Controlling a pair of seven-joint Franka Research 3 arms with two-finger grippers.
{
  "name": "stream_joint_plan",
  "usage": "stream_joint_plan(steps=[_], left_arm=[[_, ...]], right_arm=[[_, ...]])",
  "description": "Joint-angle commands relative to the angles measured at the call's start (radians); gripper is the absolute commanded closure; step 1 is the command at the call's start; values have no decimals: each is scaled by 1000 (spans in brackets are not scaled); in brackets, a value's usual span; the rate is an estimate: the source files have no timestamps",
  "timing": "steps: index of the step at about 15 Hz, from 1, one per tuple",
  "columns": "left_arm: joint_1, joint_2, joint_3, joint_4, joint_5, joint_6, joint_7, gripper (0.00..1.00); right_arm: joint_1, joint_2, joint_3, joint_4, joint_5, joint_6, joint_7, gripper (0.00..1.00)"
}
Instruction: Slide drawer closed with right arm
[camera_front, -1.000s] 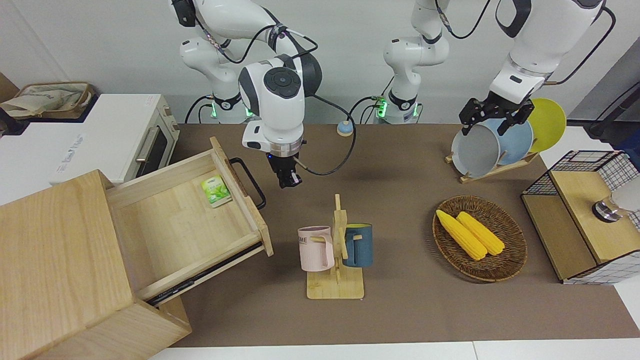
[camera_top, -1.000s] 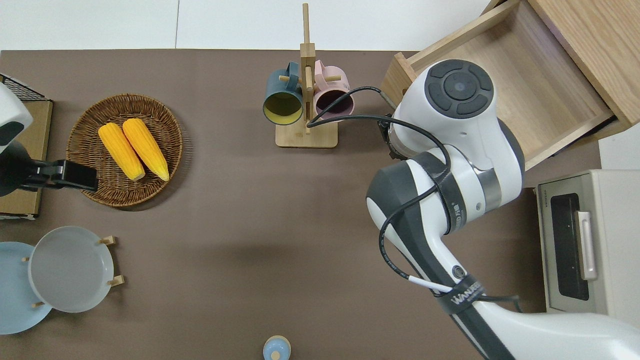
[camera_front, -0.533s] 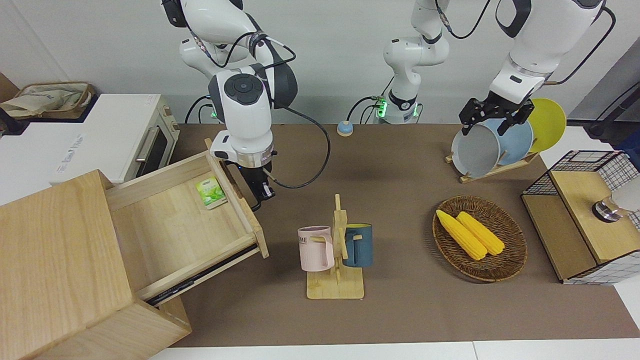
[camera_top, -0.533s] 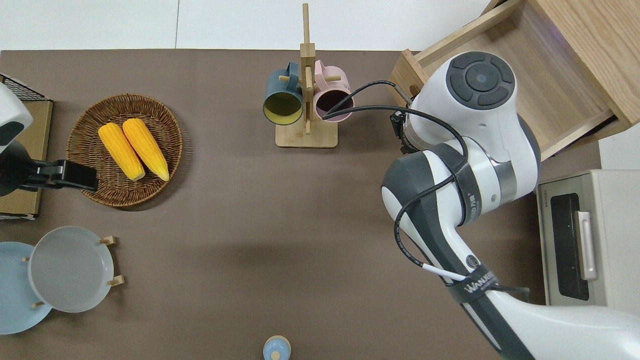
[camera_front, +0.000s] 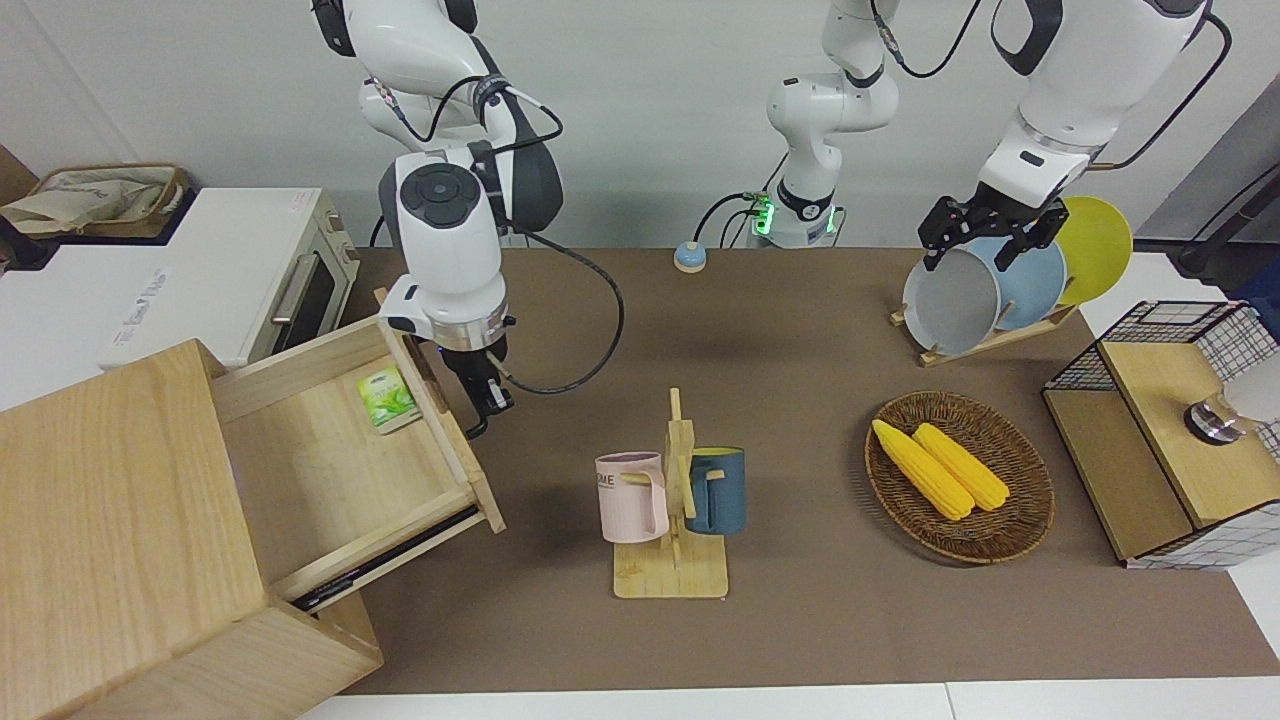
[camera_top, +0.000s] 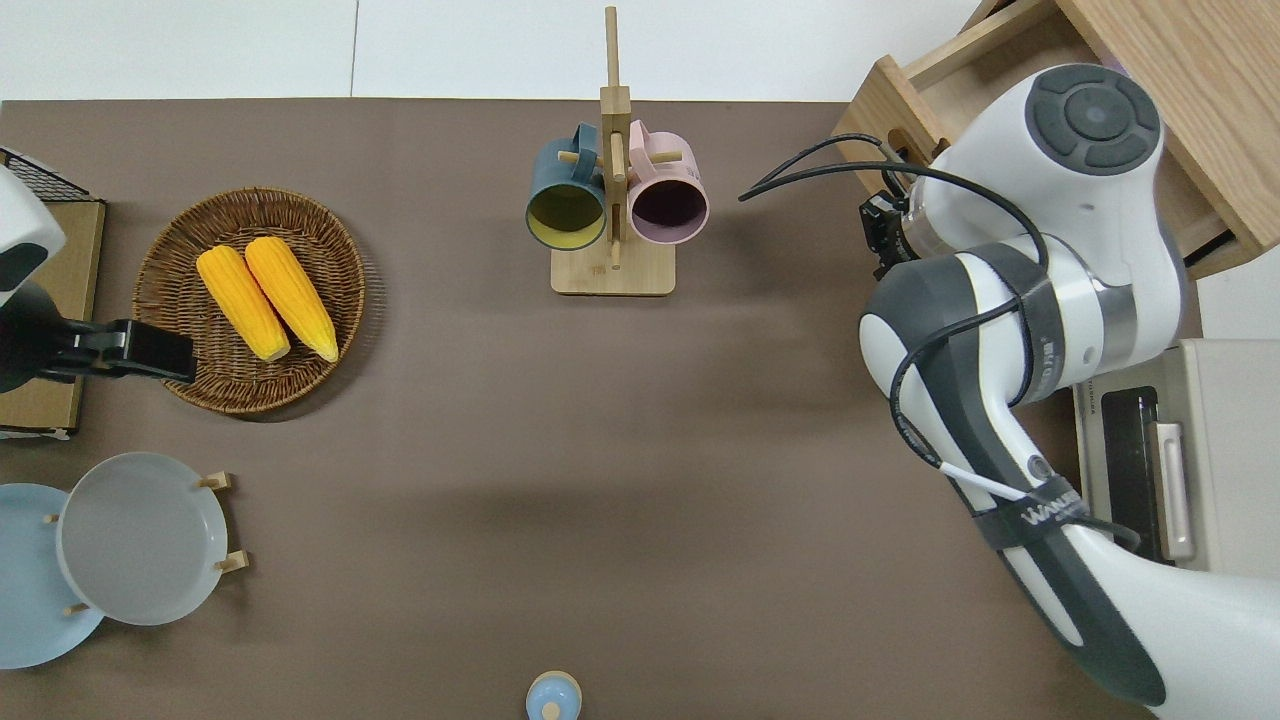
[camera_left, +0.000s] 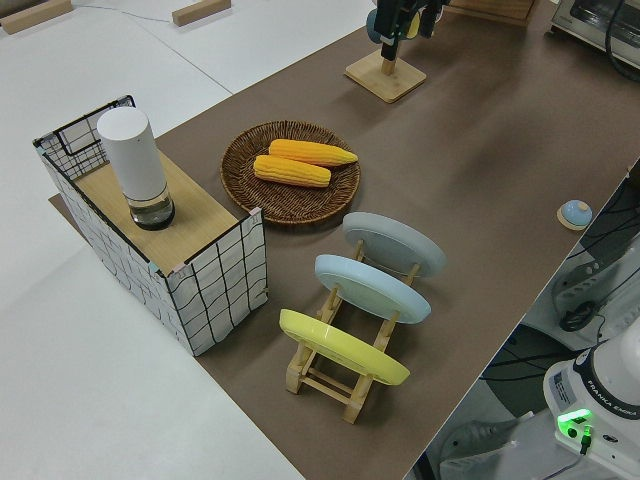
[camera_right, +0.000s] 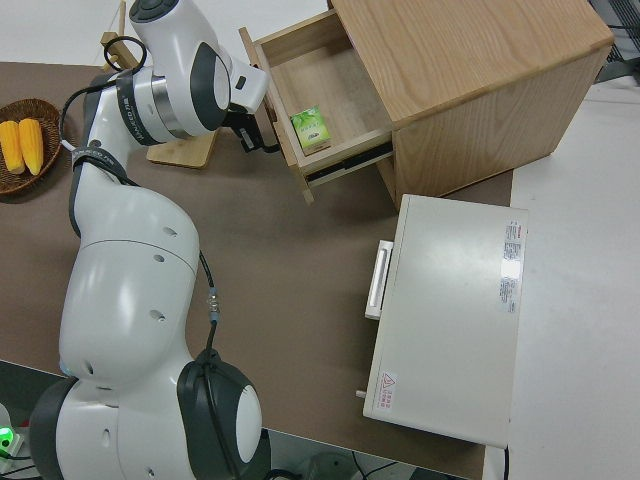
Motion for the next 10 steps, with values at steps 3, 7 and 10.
stream_joint_plan(steps=[3,7,10], left_arm=[[4,11,-6,24,17,-20,10,7],[4,11,-6,26,17,-20,10,7],[4,11,-6,26,17,-20,10,7]], right_arm=[[-91,23,17,17,-7,102,-93,1000],[-153,53,28,48,1,138,-112,1000],[-169,63,26,48,-7,183,-179,1000]])
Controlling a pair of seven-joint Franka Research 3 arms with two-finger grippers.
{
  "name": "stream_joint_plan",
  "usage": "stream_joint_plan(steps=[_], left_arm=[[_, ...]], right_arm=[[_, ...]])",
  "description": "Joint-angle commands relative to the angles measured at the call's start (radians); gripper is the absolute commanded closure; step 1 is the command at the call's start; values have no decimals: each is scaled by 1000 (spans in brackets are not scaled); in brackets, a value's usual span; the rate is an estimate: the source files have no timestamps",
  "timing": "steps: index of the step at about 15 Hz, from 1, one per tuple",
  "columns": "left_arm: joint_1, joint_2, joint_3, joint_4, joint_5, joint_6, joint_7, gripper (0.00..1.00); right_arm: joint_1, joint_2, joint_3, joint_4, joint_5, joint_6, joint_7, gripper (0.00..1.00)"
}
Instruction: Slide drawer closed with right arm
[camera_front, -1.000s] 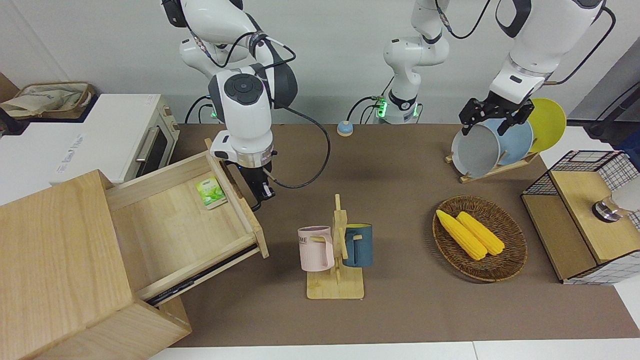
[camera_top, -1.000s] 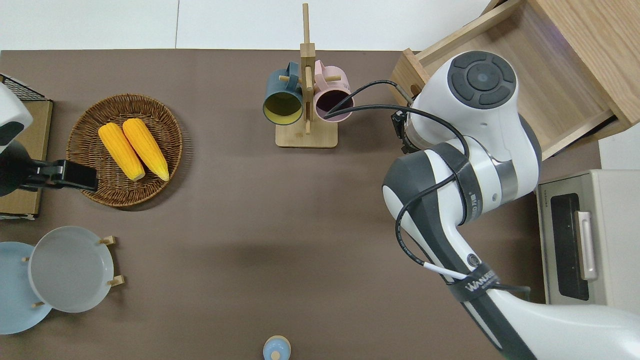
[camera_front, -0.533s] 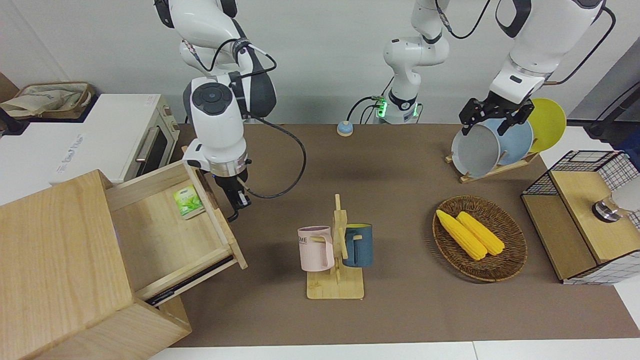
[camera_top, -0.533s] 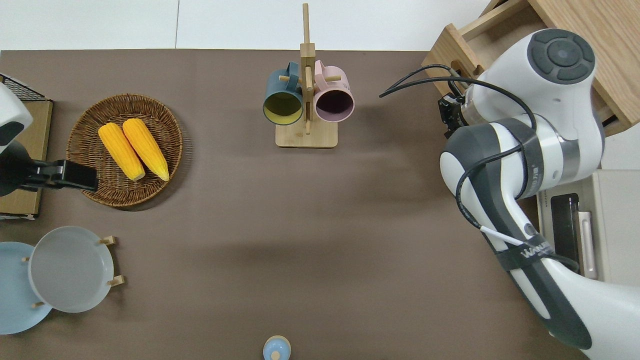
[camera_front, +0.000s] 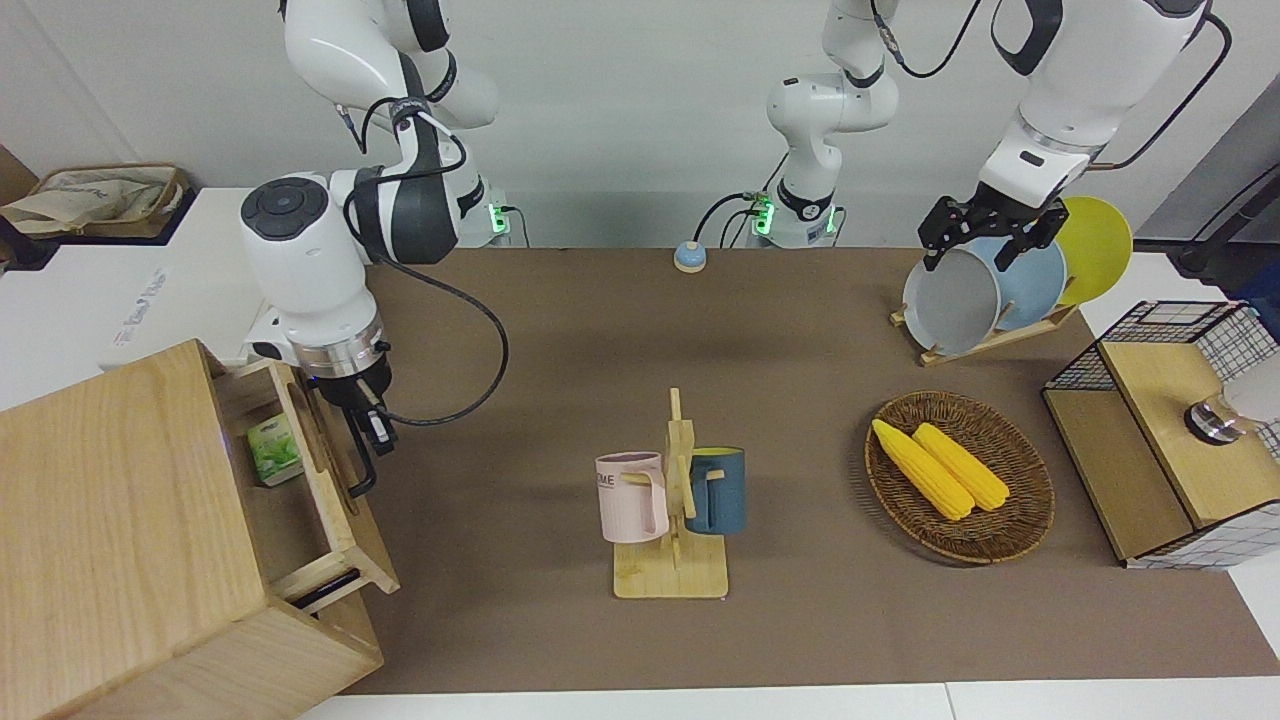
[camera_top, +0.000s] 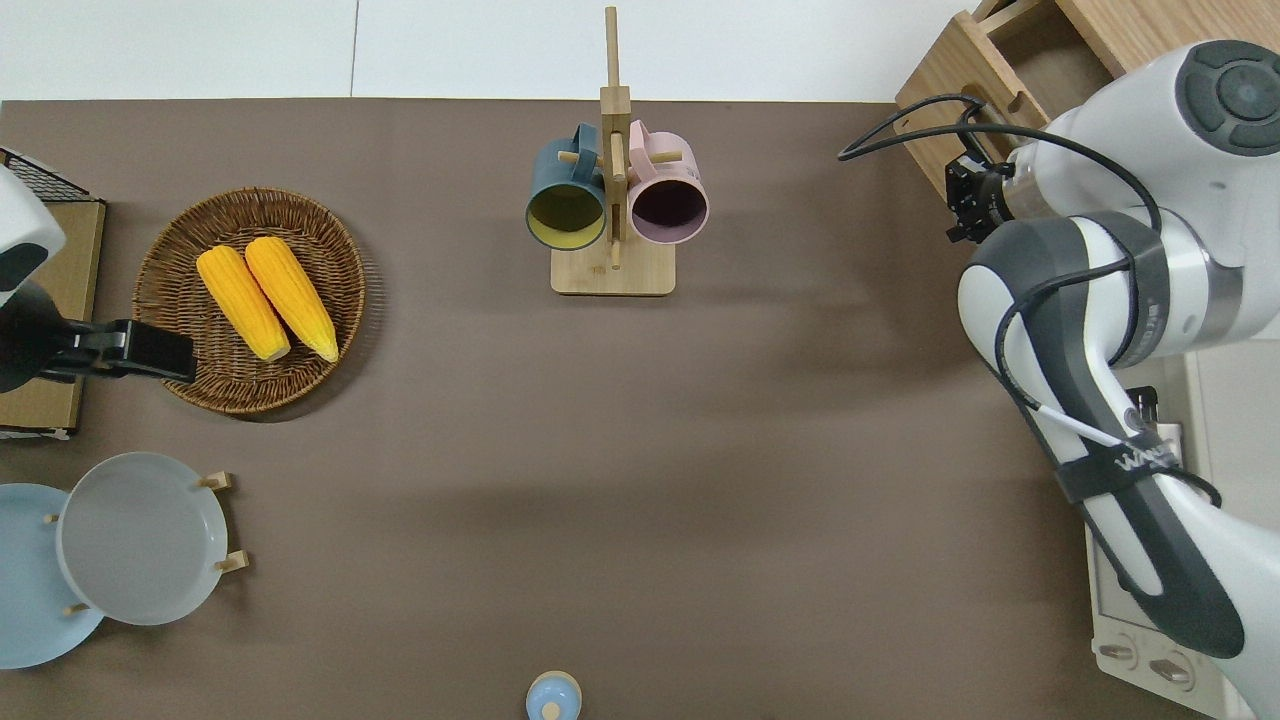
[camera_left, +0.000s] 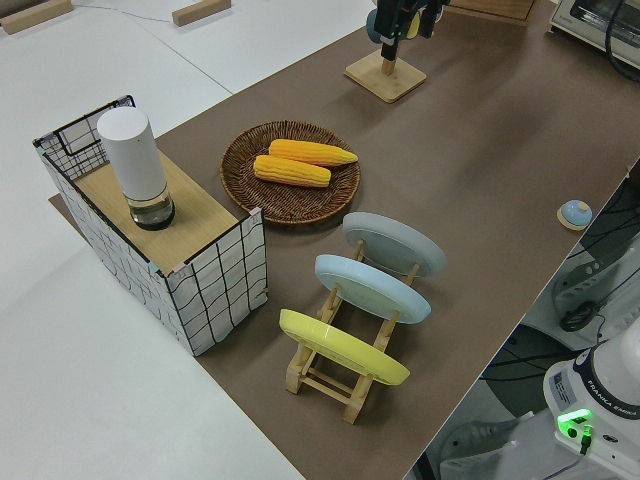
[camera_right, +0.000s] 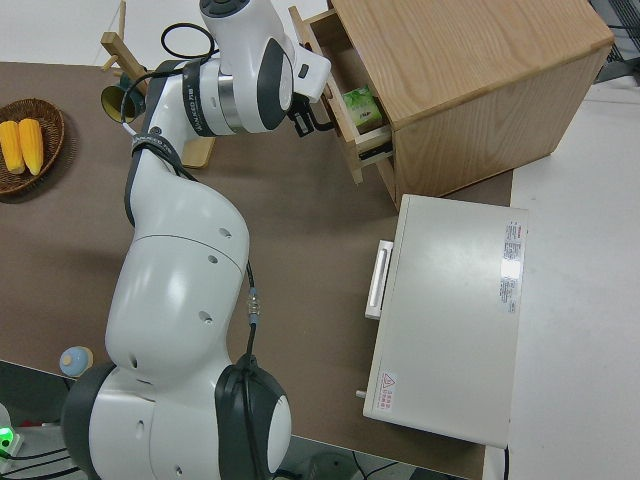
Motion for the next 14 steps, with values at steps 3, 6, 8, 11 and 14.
stream_joint_plan(steps=[3,6,8,11,14], left_arm=[[4,11,-6,26,17,-20,10,7],[4,11,-6,24,17,-20,10,7],[4,11,-6,26,17,-20,10,7],[4,11,-6,26,17,-20,10,7],[4,11,-6,24,17,-20,10,7]], right_arm=[[-48,48,20,28,-2,108,-70,1000],[-63,50,22,29,-7,114,-78,1000],[-77,51,22,29,-8,120,-78,1000],[-88,54,22,29,-8,136,-78,1000],[-99,63,22,34,-8,165,-78,1000]])
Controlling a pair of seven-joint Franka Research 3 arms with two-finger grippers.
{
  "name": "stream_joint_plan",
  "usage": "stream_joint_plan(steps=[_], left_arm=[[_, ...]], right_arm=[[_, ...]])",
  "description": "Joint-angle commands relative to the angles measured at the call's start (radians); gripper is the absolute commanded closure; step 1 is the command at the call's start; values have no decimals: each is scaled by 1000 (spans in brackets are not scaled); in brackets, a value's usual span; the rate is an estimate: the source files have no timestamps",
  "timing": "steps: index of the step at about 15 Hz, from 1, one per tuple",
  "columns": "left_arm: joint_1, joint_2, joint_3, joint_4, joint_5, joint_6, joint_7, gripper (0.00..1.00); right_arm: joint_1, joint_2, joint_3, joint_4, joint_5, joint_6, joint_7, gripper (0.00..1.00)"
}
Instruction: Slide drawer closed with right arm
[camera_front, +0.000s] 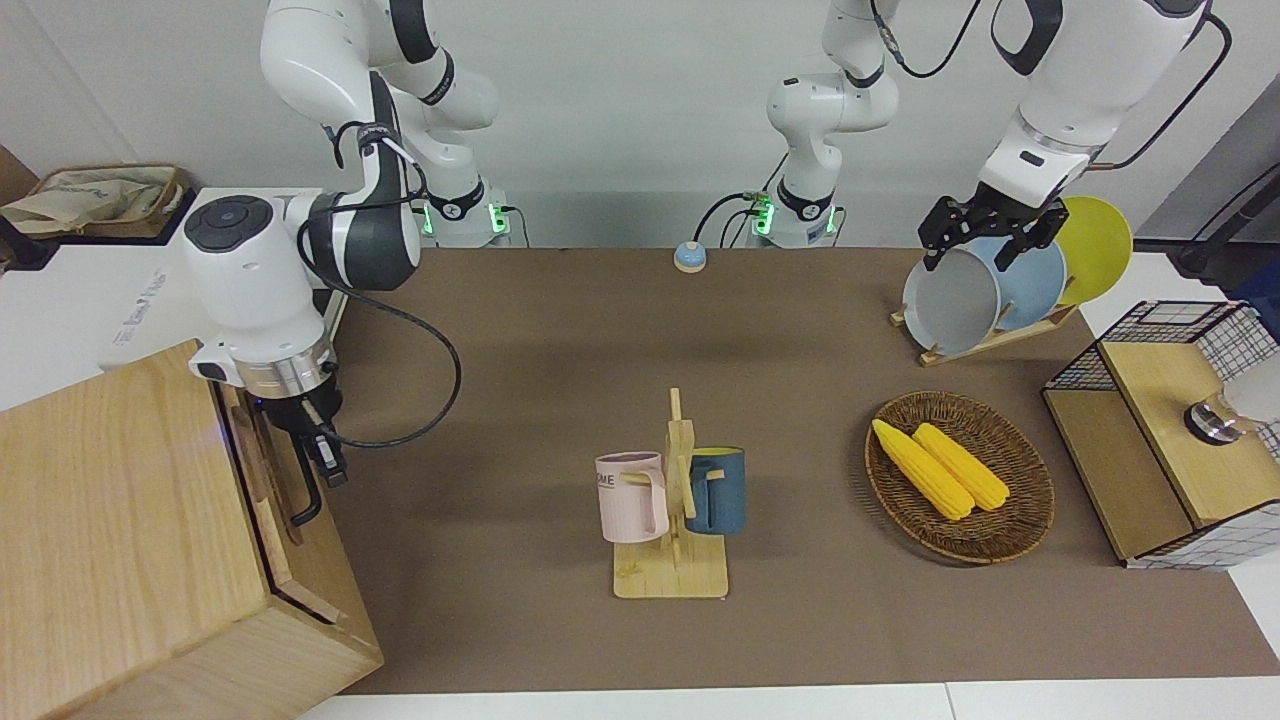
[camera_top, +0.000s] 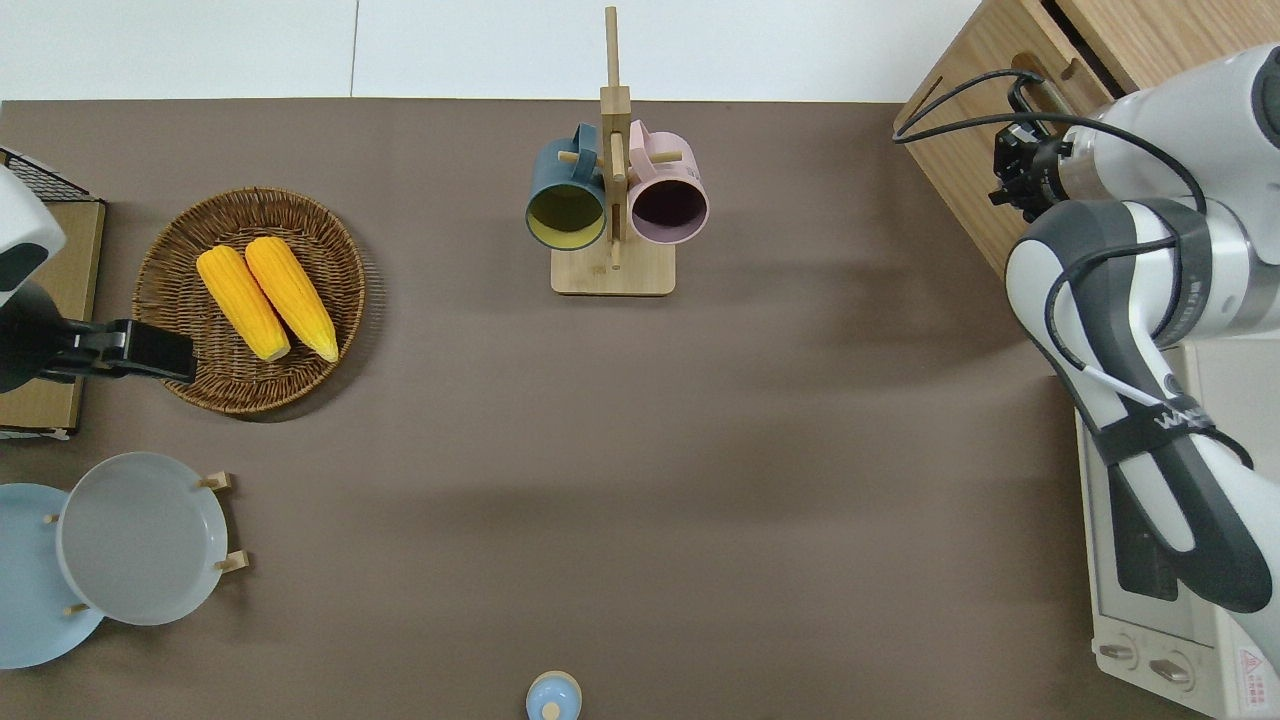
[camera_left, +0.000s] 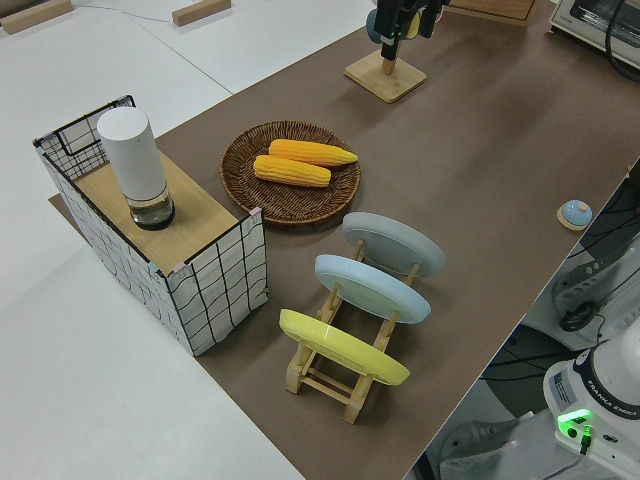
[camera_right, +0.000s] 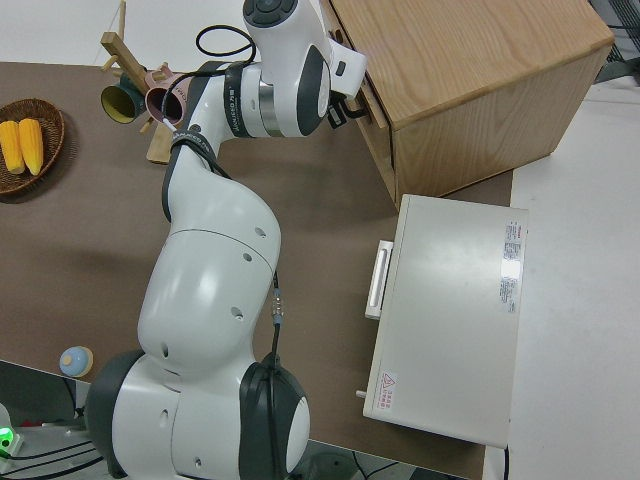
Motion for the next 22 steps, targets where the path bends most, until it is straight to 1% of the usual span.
stream_joint_plan(steps=[1,4,7,9,10,11,15,19,22], left_arm=[[4,11,-6,24,17,-20,10,7],[4,11,-6,26,17,-20,10,7],[4,11,-6,26,17,-20,10,7],[4,11,-6,24,17,-20,10,7],[4,11,-6,24,17,-20,10,7],[4,11,-6,26,17,-20,10,7],[4,11,-6,24,17,-20,10,7],[4,11,-6,26,17,-20,10,7],[4,11,-6,26,17,-20,10,7]], right_arm=[[-40,31,19,36,-8,39,-30,1000],[-55,42,21,48,-5,39,-56,1000],[-89,47,48,54,-8,39,-71,1000],[-125,45,82,54,-10,39,-96,1000],[-132,47,91,54,-10,38,-100,1000],[-132,47,93,54,-10,38,-100,1000],[-113,45,91,53,-10,33,-97,1000],[-61,36,90,44,-11,9,-100,1000],[-11,22,90,45,-10,-77,-102,1000]])
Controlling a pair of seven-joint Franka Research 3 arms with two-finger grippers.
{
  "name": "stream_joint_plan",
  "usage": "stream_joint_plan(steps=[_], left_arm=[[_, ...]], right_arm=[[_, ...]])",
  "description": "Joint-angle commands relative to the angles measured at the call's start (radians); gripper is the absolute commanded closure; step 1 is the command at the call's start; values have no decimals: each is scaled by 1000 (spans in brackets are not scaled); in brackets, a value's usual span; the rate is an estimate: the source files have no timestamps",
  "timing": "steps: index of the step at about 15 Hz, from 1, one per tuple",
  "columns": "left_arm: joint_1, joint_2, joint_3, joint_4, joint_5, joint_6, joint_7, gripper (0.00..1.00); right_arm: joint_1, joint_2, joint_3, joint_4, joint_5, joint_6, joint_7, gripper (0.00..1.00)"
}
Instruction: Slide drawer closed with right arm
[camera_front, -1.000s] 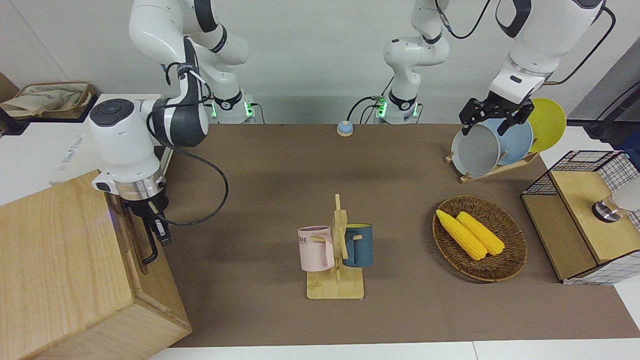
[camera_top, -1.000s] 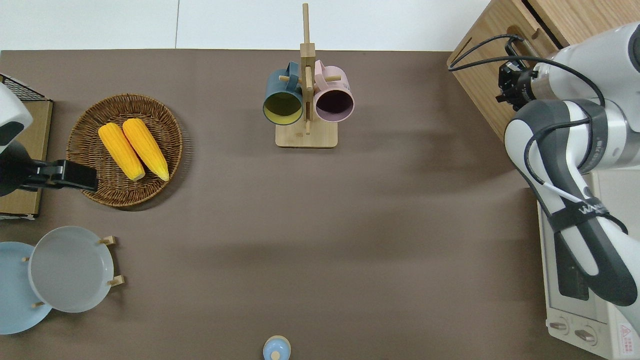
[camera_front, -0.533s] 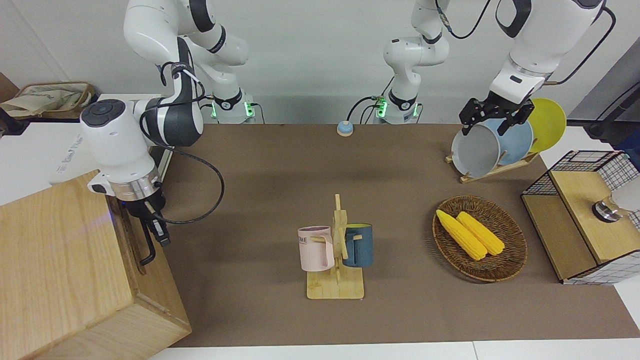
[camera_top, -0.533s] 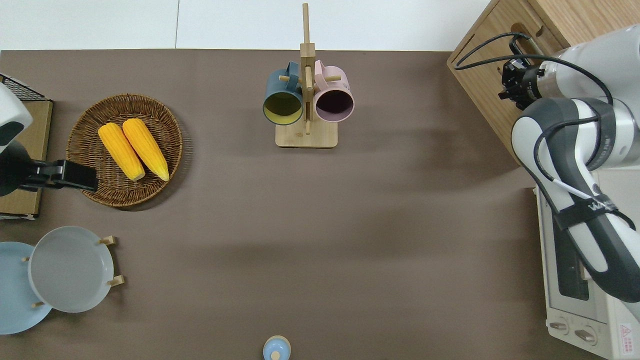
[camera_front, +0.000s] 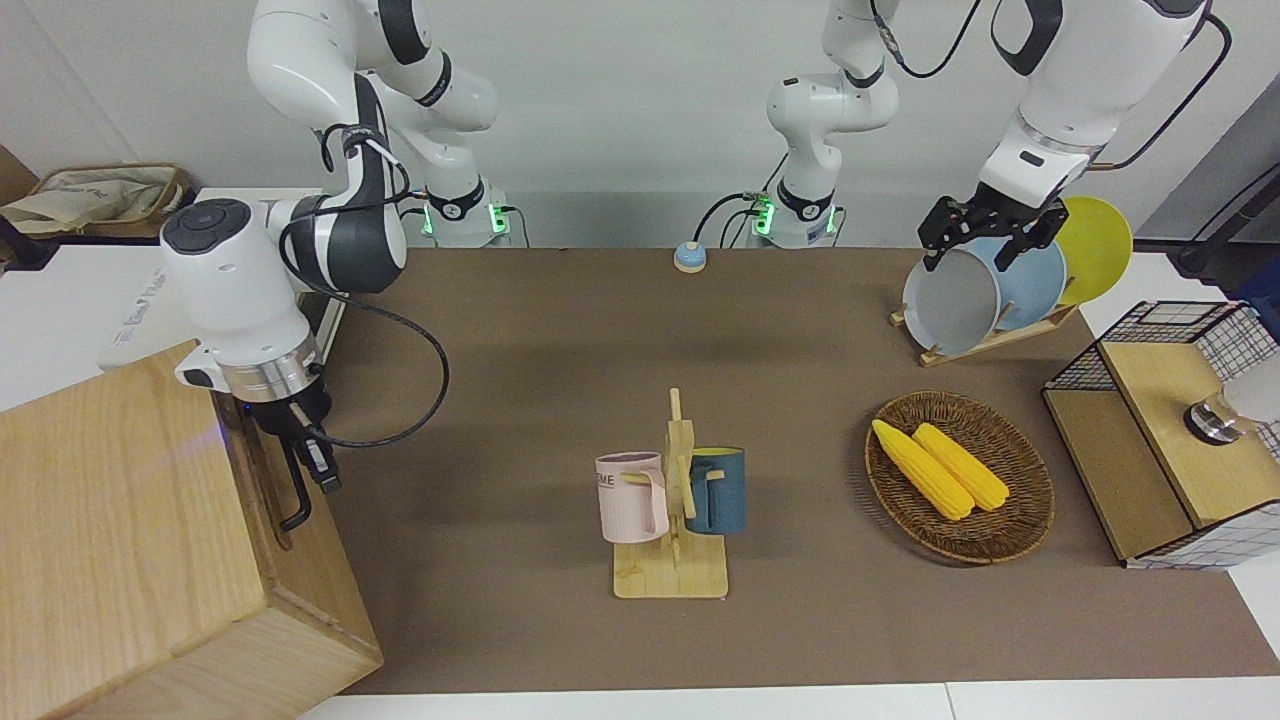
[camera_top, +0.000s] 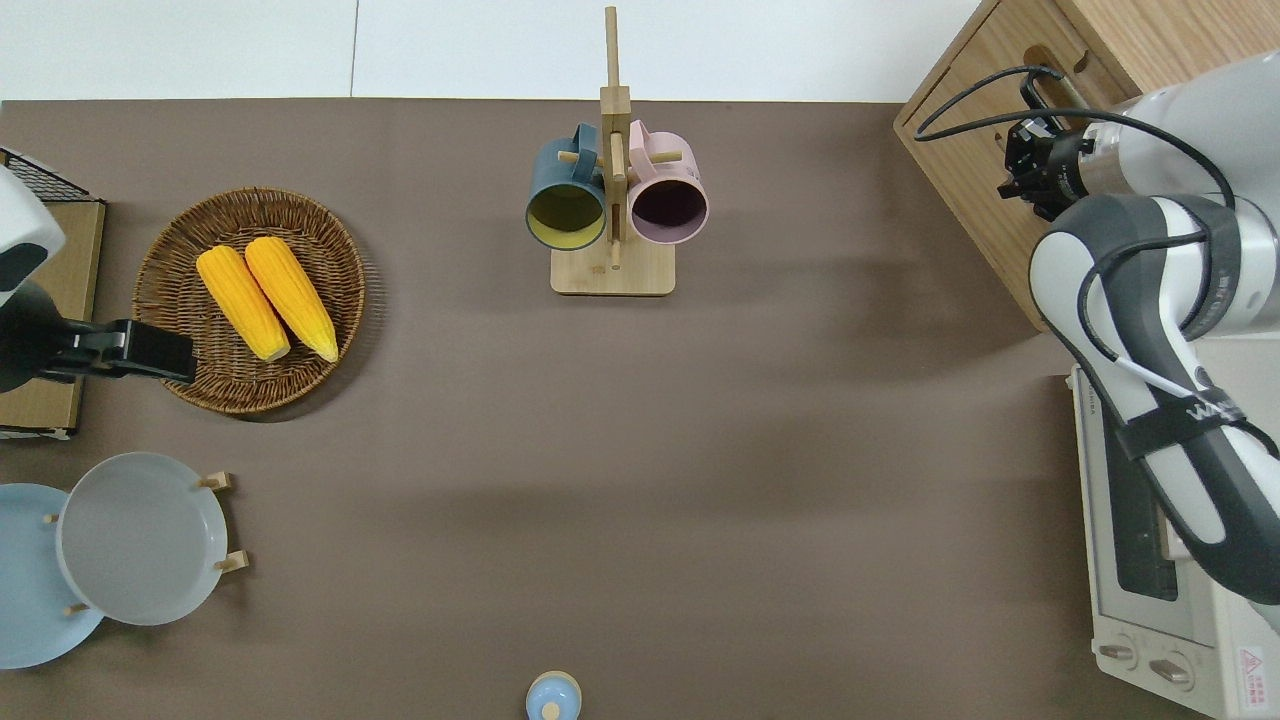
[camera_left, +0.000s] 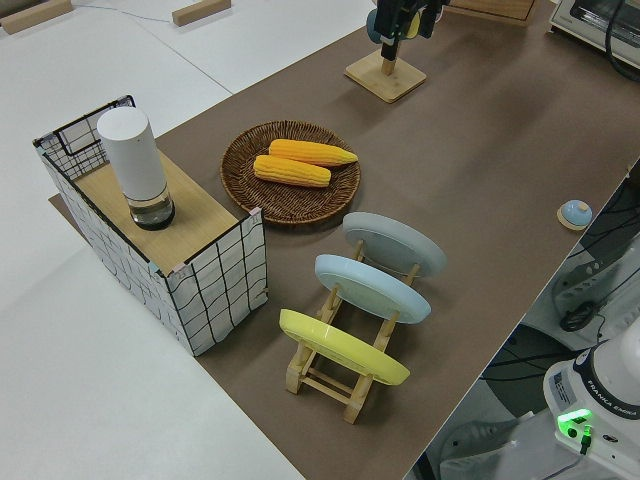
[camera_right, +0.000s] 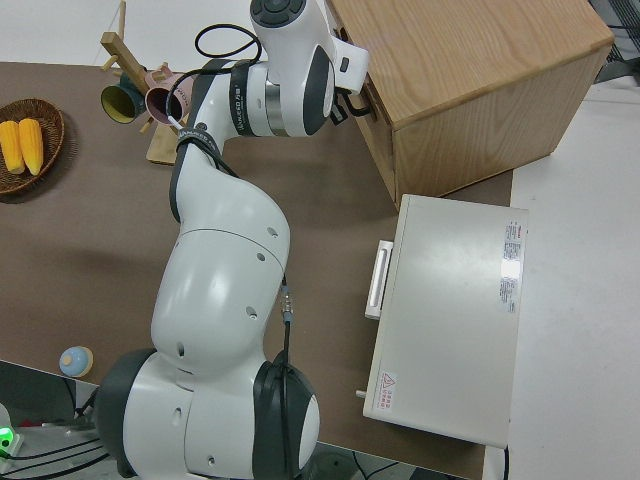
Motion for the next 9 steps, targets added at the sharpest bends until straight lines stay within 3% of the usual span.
stream_joint_plan(steps=[1,6,9], left_arm=[[4,11,-6,24,17,-20,10,7],[4,11,-6,26,17,-20,10,7],[4,11,-6,26,17,-20,10,7]], right_arm=[[60,-6,2,29,-6,-95,-27,1000],[131,-86,-3,26,20,-317,-206,1000],[163,-149,-11,23,21,-434,-372,1000]])
